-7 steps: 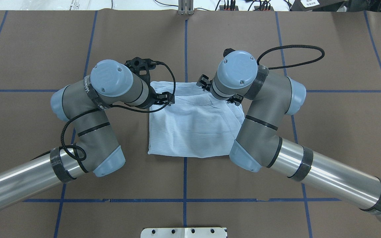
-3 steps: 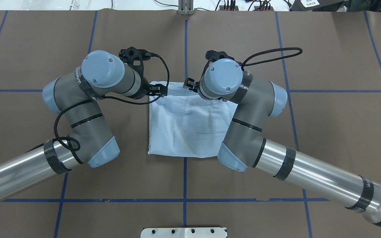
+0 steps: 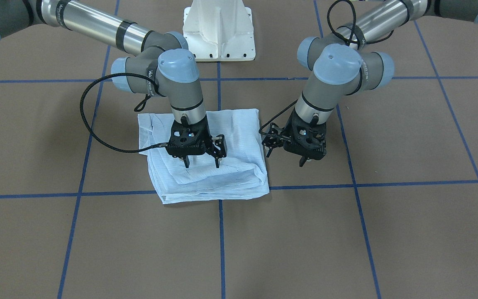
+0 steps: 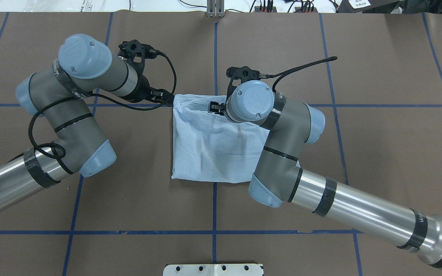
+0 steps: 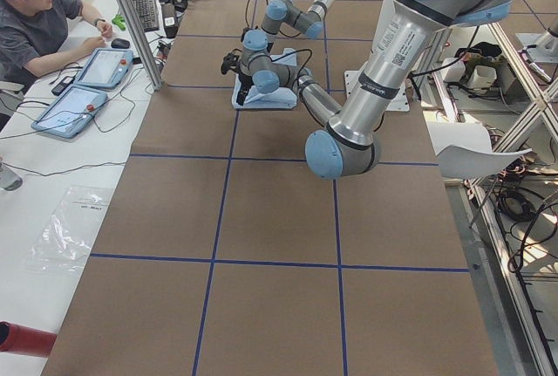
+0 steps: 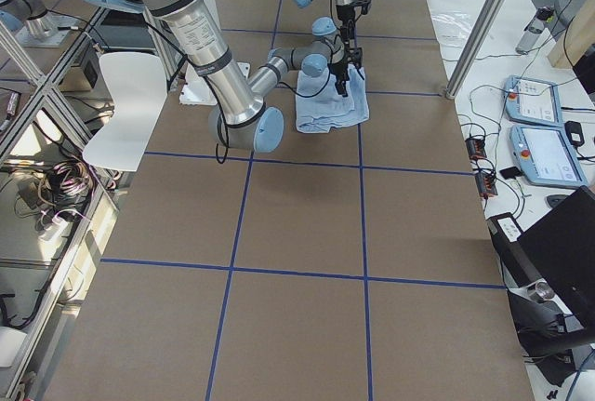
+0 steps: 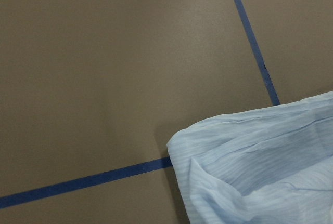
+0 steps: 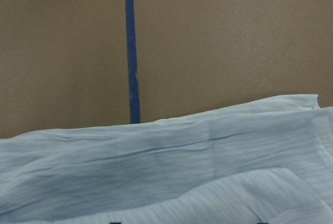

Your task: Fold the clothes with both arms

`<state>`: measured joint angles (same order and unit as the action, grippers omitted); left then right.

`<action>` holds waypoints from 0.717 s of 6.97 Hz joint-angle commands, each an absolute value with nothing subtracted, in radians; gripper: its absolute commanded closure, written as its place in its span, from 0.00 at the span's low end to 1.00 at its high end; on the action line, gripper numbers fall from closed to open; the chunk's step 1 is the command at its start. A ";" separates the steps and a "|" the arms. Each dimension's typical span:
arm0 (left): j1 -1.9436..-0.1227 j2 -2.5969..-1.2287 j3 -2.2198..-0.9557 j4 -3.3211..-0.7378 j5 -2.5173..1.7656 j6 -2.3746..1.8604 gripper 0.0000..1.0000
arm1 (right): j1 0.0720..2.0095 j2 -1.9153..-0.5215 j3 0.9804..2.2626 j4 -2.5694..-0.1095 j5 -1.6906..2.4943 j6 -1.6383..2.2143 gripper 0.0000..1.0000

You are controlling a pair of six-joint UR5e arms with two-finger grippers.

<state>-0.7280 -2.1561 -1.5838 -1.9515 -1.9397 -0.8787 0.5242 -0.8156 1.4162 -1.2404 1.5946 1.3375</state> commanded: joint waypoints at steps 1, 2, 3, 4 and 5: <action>-0.733 -2.149 -1.592 -1.953 -1.947 -0.868 0.00 | 0.514 -0.758 1.343 -1.239 1.566 1.440 0.30; -0.733 -2.149 -1.597 -1.953 -1.947 -0.871 0.00 | 0.514 -0.717 1.294 -1.241 1.566 1.509 0.30; -0.733 -2.148 -1.597 -1.953 -1.947 -0.876 0.00 | 0.515 -0.707 1.286 -1.241 1.559 1.564 0.29; -0.732 -2.148 -1.597 -1.951 -1.947 -0.879 0.00 | 0.515 -0.709 1.284 -1.250 1.559 1.636 0.26; -0.732 -2.148 -1.597 -1.953 -1.947 -0.879 0.00 | 0.514 -0.712 1.282 -1.256 1.560 1.669 0.27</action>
